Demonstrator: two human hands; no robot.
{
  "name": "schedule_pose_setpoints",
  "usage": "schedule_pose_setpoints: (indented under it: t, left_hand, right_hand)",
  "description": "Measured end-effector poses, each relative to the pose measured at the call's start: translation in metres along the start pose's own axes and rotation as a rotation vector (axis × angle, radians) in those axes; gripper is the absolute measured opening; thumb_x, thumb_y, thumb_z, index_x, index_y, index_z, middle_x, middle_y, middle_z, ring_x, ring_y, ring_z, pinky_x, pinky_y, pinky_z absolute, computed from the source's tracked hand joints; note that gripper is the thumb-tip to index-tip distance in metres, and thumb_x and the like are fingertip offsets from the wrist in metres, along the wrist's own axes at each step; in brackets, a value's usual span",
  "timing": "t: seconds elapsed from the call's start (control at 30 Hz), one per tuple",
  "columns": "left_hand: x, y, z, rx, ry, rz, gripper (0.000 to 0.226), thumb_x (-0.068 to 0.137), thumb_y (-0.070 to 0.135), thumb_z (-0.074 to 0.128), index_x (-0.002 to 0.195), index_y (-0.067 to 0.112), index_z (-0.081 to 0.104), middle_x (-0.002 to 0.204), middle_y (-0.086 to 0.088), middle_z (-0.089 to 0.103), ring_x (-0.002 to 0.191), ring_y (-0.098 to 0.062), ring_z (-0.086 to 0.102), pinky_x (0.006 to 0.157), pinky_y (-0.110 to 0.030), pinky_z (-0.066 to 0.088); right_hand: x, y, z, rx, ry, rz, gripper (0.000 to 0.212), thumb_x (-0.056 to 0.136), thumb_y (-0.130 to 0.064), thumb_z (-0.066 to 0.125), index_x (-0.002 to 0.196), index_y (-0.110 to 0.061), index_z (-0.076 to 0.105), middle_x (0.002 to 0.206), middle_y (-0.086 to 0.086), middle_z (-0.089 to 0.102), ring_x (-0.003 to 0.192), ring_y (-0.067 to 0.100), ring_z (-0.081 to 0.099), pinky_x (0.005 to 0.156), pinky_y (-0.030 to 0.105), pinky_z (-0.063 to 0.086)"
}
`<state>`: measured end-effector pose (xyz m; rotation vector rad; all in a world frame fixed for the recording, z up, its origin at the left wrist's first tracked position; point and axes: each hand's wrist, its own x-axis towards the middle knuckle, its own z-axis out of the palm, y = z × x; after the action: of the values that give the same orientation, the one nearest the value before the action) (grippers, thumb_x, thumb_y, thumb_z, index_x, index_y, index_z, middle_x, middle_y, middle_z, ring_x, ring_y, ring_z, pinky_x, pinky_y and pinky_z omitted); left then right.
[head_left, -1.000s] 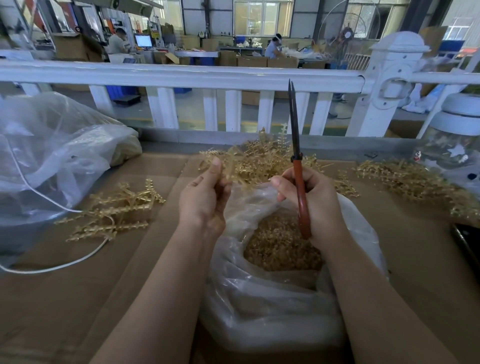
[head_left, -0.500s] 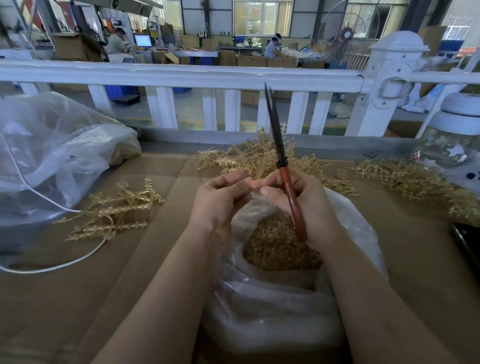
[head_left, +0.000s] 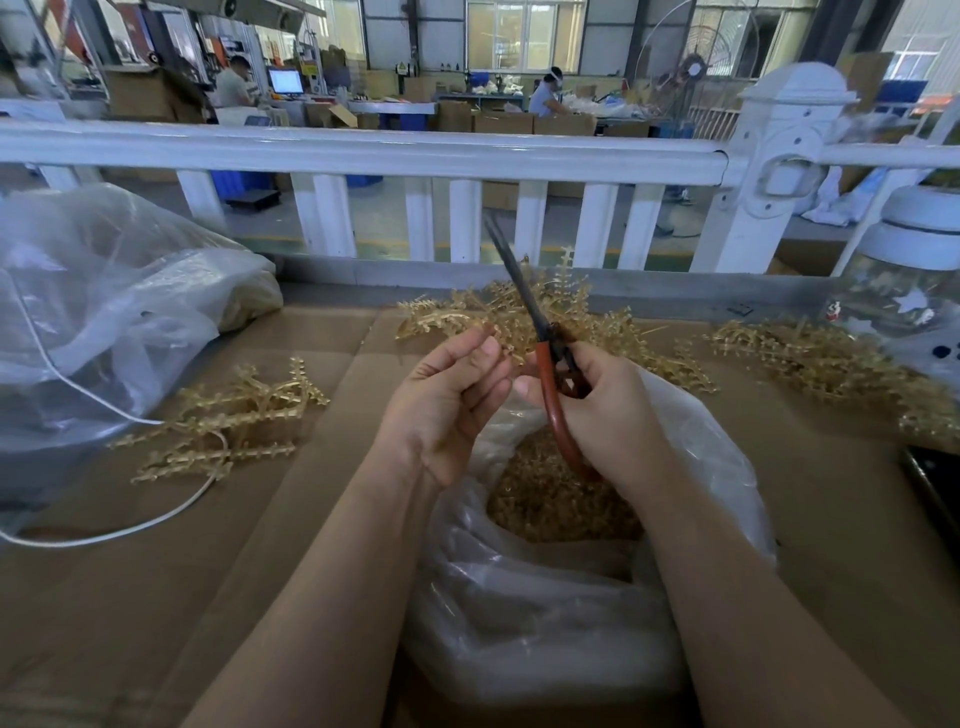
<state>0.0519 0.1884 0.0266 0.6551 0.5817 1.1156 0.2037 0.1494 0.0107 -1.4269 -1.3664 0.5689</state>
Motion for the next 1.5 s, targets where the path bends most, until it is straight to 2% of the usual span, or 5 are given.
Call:
schedule_pose_setpoints:
  t: [0.2,0.37,0.6,0.93,1.5]
  left_hand:
    - [0.0007,0.0045,0.0005,-0.013,-0.001,0.089,0.029,0.067,0.005,0.072,0.094,0.011,0.066,0.073,-0.002,0.073,0.068,-0.010,0.072,0.067,-0.019,0.059]
    - [0.0008,0.0067,0.0002,0.029,0.014,0.208,0.022,0.072,0.003,0.070,0.094,0.007,0.067,0.077,-0.003,0.073,0.070,-0.010,0.069,0.069,-0.018,0.058]
    - [-0.0020,0.0058,0.0013,0.136,0.063,0.306,0.016,0.090,-0.006,0.058,0.092,0.006,0.068,0.084,-0.002,0.074,0.075,-0.010,0.068,0.073,-0.020,0.056]
    - [-0.0027,0.0065,0.0013,0.105,0.054,0.311,0.015,0.089,-0.007,0.058,0.097,0.004,0.064,0.086,-0.005,0.070,0.073,-0.010,0.067,0.073,-0.020,0.056]
    - [0.0004,0.0078,-0.0041,0.173,0.031,0.352,0.016,0.089,-0.006,0.059,0.095,0.005,0.068,0.083,-0.004,0.072,0.074,-0.011,0.066,0.075,-0.020,0.057]
  right_hand:
    - [-0.0037,0.0022,0.0019,-0.207,-0.062,-0.008,0.073,0.057,-0.091,0.062,0.100,-0.032,0.064,0.091,-0.012,0.073,0.085,0.003,0.067,0.083,0.036,0.057]
    - [-0.0059,0.0003,-0.0024,-0.409,-0.056,-0.080,0.062,0.063,-0.088,0.053,0.095,-0.035,0.055,0.085,-0.016,0.064,0.079,0.000,0.061,0.068,0.027,0.051]
    - [-0.0083,-0.0007,-0.0043,-0.531,-0.032,-0.131,0.057,0.073,-0.079,0.063,0.105,-0.033,0.057,0.095,-0.022,0.062,0.087,-0.001,0.058,0.068,0.013,0.042]
    - [-0.0088,-0.0025,-0.0026,-0.592,-0.006,-0.144,0.053,0.068,-0.085,0.060,0.084,-0.034,0.055,0.074,-0.021,0.059,0.068,-0.006,0.054,0.053,0.011,0.032]
    - [-0.0074,0.0013,-0.0032,-0.583,0.049,-0.204,0.062,0.062,-0.093,0.049,0.079,-0.034,0.057,0.070,-0.024,0.057,0.062,-0.006,0.053,0.048,0.011,0.036]
